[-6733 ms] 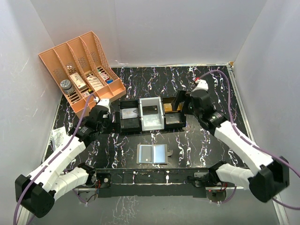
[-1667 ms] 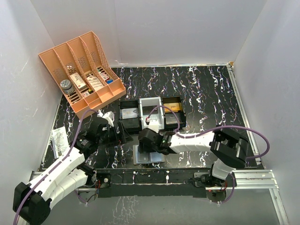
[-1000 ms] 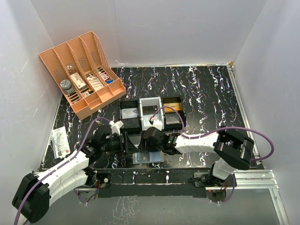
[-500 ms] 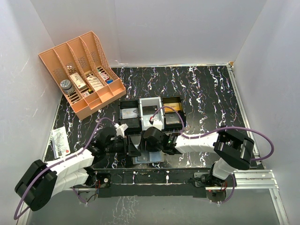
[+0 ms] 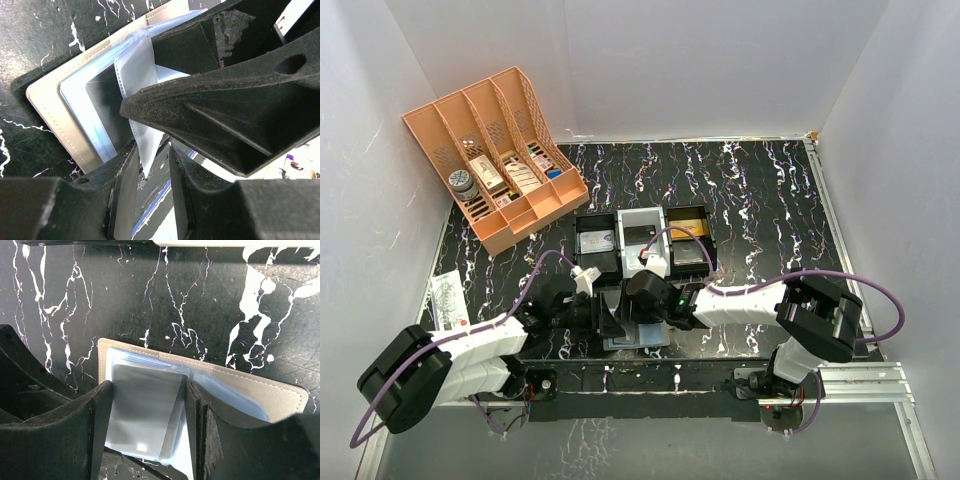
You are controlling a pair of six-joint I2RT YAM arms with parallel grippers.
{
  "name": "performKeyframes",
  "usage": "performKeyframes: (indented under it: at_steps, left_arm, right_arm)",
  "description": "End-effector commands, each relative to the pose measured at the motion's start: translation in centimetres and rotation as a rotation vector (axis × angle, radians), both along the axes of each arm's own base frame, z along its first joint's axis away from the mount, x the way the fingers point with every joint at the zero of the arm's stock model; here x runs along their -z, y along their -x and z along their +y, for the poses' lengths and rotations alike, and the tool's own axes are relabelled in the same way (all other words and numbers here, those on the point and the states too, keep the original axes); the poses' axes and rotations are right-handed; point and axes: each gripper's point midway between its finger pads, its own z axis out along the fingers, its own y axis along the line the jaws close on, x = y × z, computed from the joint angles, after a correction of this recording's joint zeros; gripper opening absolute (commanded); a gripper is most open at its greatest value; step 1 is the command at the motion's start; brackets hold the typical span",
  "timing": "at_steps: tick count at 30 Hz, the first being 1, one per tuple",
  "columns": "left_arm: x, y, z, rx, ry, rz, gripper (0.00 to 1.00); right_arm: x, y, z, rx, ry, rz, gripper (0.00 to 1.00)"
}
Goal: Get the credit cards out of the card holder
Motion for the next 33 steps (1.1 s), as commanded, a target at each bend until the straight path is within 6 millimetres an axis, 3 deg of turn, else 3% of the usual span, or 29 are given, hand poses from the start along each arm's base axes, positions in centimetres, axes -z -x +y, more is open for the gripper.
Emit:
performKeyframes:
  at_steps: [1, 5, 10, 16, 24, 33]
  left_arm:
    - [-0.6, -0.5, -0.6, 0.004, 0.023, -0.037, 0.28]
    - [-0.5, -0.6, -0.6, 0.008, 0.004, -0.035, 0.29]
    - [-0.3, -0.6, -0.5, 0.001, -0.006, -0.032, 0.29]
    - [-0.7, -0.7, -0.6, -0.005, -0.003, -0.030, 0.30]
    - [-0.9, -1.2, -1.1, 0.008, -0.018, -0.025, 0.33]
    - [-2.1, -1.6, -1.6, -0.010, 0.018, -0.030, 0.34]
  right_arm:
    - [0.5, 0.9, 0.2, -0.024, -0.015, 0.036, 0.47]
    - [-0.7, 0.8, 0.9, -0.044, -0.041, 0.024, 0.53]
    - [-2.7, 0.5, 1.3, -0.053, -0.073, -0.009, 0.71]
    - [-5.7, -0.5, 1.6, -0.042, -0.098, -0.062, 0.80]
    - [-7.7, -2.9, -1.2, 0.137, -0.071, -0.138, 0.89]
    - [-6.9, -2.6, -4.2, 0.281, -0.150, -0.129, 0.90]
